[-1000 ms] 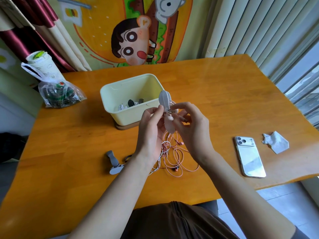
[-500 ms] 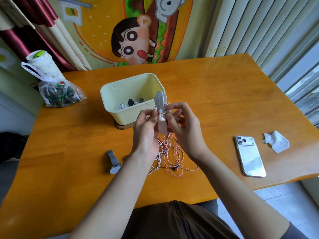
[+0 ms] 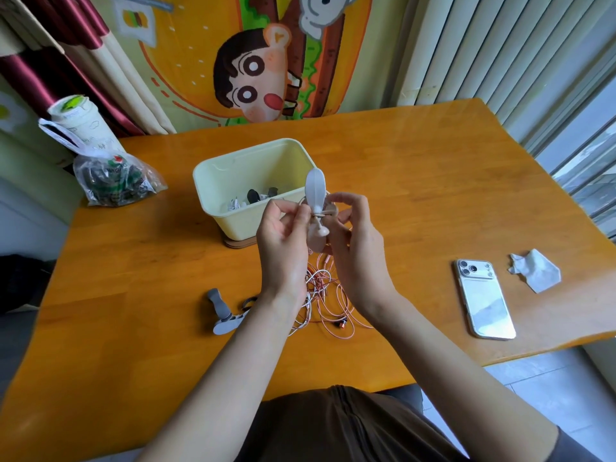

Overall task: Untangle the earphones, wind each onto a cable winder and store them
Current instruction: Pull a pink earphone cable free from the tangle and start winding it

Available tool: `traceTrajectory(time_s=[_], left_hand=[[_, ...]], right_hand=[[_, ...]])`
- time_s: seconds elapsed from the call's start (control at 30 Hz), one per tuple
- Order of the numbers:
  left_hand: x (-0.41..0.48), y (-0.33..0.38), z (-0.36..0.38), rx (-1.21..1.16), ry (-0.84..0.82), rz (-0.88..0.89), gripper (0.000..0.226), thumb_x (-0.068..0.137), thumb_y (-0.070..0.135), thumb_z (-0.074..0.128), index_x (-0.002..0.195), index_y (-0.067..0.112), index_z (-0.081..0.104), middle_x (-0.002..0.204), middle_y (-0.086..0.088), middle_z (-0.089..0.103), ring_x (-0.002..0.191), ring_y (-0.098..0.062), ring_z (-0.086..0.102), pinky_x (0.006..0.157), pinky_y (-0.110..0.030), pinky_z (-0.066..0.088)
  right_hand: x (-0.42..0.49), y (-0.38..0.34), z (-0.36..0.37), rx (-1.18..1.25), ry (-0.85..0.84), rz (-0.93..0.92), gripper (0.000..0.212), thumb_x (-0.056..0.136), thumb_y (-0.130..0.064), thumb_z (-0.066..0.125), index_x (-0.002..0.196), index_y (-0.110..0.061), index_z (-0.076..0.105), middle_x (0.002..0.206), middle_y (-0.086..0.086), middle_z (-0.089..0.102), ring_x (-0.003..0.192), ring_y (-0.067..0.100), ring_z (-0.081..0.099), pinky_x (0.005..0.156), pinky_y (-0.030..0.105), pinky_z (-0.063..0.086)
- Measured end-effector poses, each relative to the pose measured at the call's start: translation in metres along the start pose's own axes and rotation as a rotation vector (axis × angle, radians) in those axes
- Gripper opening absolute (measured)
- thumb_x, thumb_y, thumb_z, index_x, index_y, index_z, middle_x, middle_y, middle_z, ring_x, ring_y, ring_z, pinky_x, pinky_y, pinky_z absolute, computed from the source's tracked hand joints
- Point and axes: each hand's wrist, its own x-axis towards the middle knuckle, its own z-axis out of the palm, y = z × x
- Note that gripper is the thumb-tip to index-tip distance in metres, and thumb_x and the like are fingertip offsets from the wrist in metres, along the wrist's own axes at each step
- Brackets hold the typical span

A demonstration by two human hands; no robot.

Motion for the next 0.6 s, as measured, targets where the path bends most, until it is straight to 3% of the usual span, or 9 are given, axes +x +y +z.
traceTrajectory(time_s=[0.17,0.27,0.37,0.43,0.53,0.6], left_hand=[[0.0,-0.001,-0.002,0.041,-0.01,0.041,0.015,0.096,0.0,0.048,0.084,0.01,0.05,0.072,0.006,0.07,0.071,-0.005,0.066,0.068,-0.017,0.05],[0.001,-0.005,-0.002,0.109,0.025,0.073,0.017,0.095,0.002,0.051,0.084,0.014,0.05,0.082,-0.004,0.068,0.077,-0.01,0.065,0.072,-0.022,0.049],[0.002,-0.006,-0.001,0.143,0.054,0.117,0.018,0.095,0.003,0.052,0.083,0.016,0.05,0.083,-0.006,0.067,0.078,-0.012,0.066,0.072,-0.022,0.05],[0.002,-0.006,-0.002,0.16,0.07,0.142,0.019,0.095,0.002,0.052,0.082,0.016,0.05,0.081,-0.004,0.066,0.076,-0.006,0.066,0.069,-0.018,0.049],[0.004,-0.005,-0.003,0.201,0.091,0.188,0.021,0.095,0.001,0.053,0.082,0.017,0.049,0.081,-0.002,0.066,0.075,-0.003,0.065,0.069,-0.017,0.049],[0.005,-0.007,-0.005,0.219,0.105,0.208,0.022,0.094,0.001,0.054,0.081,0.018,0.049,0.082,-0.003,0.065,0.076,-0.006,0.066,0.072,-0.02,0.05]], right_hand=[[0.005,0.004,-0.003,0.158,0.016,0.14,0.019,0.088,-0.012,0.064,0.1,-0.022,0.054,0.087,-0.002,0.067,0.081,0.015,0.068,0.071,0.049,0.057],[0.003,0.003,-0.003,0.153,0.054,0.133,0.022,0.086,-0.017,0.067,0.102,-0.013,0.054,0.09,0.005,0.068,0.078,0.012,0.067,0.068,0.04,0.058],[-0.001,0.0,-0.001,0.146,0.07,0.094,0.023,0.089,-0.013,0.063,0.106,-0.015,0.048,0.092,0.002,0.068,0.075,0.006,0.067,0.066,0.032,0.057],[-0.003,-0.002,-0.001,0.147,0.046,0.073,0.018,0.092,-0.011,0.058,0.107,-0.016,0.049,0.095,-0.002,0.068,0.077,0.008,0.067,0.069,0.038,0.058],[-0.004,-0.004,0.0,0.224,-0.015,0.117,0.011,0.092,-0.026,0.052,0.103,-0.026,0.054,0.099,-0.004,0.068,0.085,0.025,0.066,0.075,0.056,0.053],[-0.005,-0.008,0.0,0.21,-0.023,0.12,0.016,0.091,-0.031,0.051,0.105,-0.024,0.054,0.1,-0.002,0.068,0.087,0.017,0.067,0.078,0.048,0.055]])
